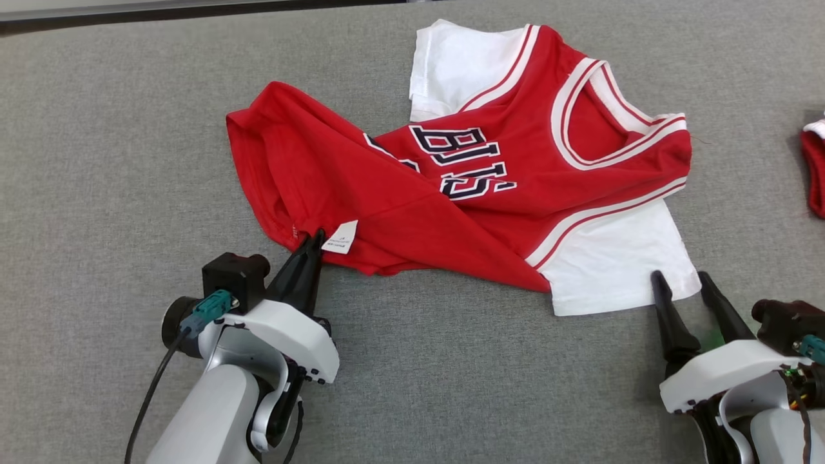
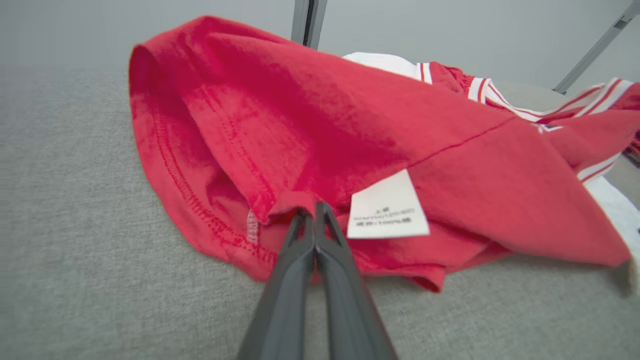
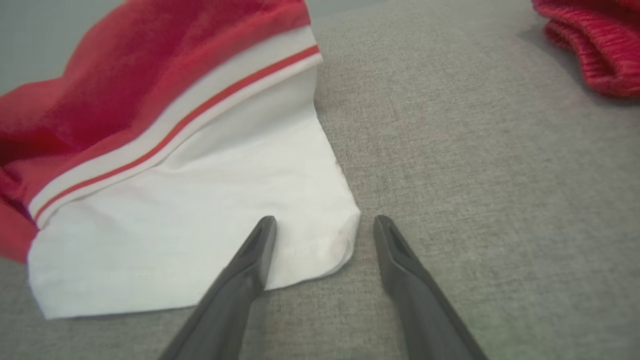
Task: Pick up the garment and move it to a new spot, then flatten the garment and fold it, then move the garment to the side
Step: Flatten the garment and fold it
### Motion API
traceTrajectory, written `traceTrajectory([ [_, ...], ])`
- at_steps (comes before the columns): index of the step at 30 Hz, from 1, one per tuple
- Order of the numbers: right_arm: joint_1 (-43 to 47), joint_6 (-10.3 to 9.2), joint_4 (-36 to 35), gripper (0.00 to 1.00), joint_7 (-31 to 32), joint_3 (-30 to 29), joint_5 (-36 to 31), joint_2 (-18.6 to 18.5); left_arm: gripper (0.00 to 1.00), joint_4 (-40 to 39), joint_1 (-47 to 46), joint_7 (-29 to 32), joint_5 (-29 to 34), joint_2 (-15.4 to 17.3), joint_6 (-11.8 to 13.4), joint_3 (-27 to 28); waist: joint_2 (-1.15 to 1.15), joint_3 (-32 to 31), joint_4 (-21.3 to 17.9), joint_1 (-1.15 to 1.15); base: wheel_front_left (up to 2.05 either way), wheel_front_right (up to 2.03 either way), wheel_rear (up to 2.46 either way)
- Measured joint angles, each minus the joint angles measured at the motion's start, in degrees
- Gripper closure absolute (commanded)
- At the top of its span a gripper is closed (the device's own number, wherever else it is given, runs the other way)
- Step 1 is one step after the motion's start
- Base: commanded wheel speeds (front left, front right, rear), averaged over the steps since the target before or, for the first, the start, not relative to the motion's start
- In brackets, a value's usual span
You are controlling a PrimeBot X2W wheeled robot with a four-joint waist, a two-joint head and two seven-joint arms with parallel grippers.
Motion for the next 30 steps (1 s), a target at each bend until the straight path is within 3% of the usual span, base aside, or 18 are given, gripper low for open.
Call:
traceTrajectory([
  [1,-0.77,0.0,0.98,0.06,-0.36,0.18,0.33,-0.12,1.0,-0.45,0.21,-0.43,0.19,0.22,0.03,-0.04,0.0,0.17,0.2,0.0,0.0,0.0,0.0],
  [2,-1.41,-0.01,1.7,0.53,-0.88,0.41,0.52,-0.3,1.0,-0.87,0.33,-0.69,0.3,0.44,0.1,-0.03,0.0,0.32,0.36,0.0,0.0,0.0,0.0],
  [3,-1.85,-0.01,2.15,0.71,-1.36,0.71,0.91,-0.54,1.0,-1.35,0.37,-0.93,0.36,0.66,0.3,0.08,0.0,0.47,0.5,0.0,0.0,0.0,0.0],
  [4,-2.13,-0.01,2.49,1.0,-2.19,1.02,1.19,-0.79,1.0,-1.93,0.53,-1.62,0.43,0.88,0.38,0.31,0.0,0.51,0.59,0.0,0.0,0.0,0.0],
  [9,-2.52,0.0,-0.11,1.0,-6.28,0.77,1.79,-2.25,1.0,-6.26,2.24,-3.92,0.98,2.82,1.68,1.81,0.0,-0.05,0.56,0.0,0.0,0.0,0.0],
  [14,-4.04,0.01,-10.01,1.0,-8.73,-2.27,0.77,-3.88,1.0,-14.68,3.1,-6.25,2.69,6.25,3.86,4.58,0.0,-1.84,0.09,0.0,0.0,0.0,0.0],
  [21,-8.14,0.01,-22.59,1.0,-6.55,-7.19,-1.97,-7.17,1.0,-25.03,2.96,-6.83,5.0,9.65,5.91,7.32,0.0,-5.24,-0.01,0.0,0.0,0.0,0.0],
  [30,-14.79,0.01,-32.57,1.0,-1.65,-14.39,-2.66,-12.01,1.0,-36.78,-2.24,-4.11,7.23,13.38,7.44,10.71,0.0,-9.38,1.31,0.0,0.0,0.0,0.0],
])
